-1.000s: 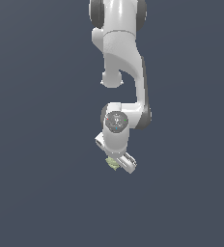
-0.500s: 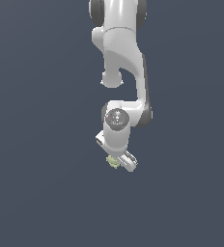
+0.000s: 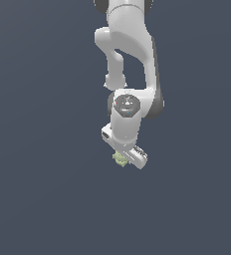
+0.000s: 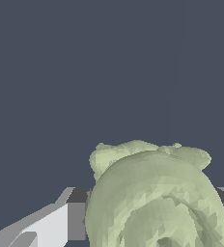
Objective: Pick up the object and move it to a goal position.
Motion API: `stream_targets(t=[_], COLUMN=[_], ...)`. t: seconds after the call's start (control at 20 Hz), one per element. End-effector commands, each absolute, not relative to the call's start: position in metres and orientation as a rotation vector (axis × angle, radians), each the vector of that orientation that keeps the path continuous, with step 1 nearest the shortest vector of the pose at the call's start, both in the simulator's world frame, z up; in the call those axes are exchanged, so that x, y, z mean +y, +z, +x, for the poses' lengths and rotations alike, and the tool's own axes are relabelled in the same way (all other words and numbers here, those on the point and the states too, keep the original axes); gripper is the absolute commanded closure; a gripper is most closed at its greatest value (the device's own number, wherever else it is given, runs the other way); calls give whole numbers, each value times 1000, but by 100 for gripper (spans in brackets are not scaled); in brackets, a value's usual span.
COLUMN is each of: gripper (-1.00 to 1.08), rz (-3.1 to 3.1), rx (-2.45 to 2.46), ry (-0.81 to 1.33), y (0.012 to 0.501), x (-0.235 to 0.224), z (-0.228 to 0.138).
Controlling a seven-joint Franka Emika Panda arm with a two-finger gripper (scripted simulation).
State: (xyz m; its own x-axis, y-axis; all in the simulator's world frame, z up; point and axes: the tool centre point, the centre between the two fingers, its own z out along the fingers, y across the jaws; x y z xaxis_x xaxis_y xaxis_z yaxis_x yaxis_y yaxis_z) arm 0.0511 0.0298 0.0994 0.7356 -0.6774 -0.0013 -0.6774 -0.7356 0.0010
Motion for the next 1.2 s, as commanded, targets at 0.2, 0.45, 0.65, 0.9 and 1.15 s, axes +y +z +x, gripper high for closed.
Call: stream_targets(t=[0.2, 0.45, 0.65, 0.9, 1.15], gripper=[108, 108, 108, 108, 108], rz=[2927, 2927, 2926, 2926, 2926], rx=[-1142, -1143, -1143, -1142, -1142], ry=[-1, 0, 0, 0, 0], y=[163, 212, 245, 273, 284], x=[47, 60, 69, 77, 80], z=[34, 21, 13, 7, 5])
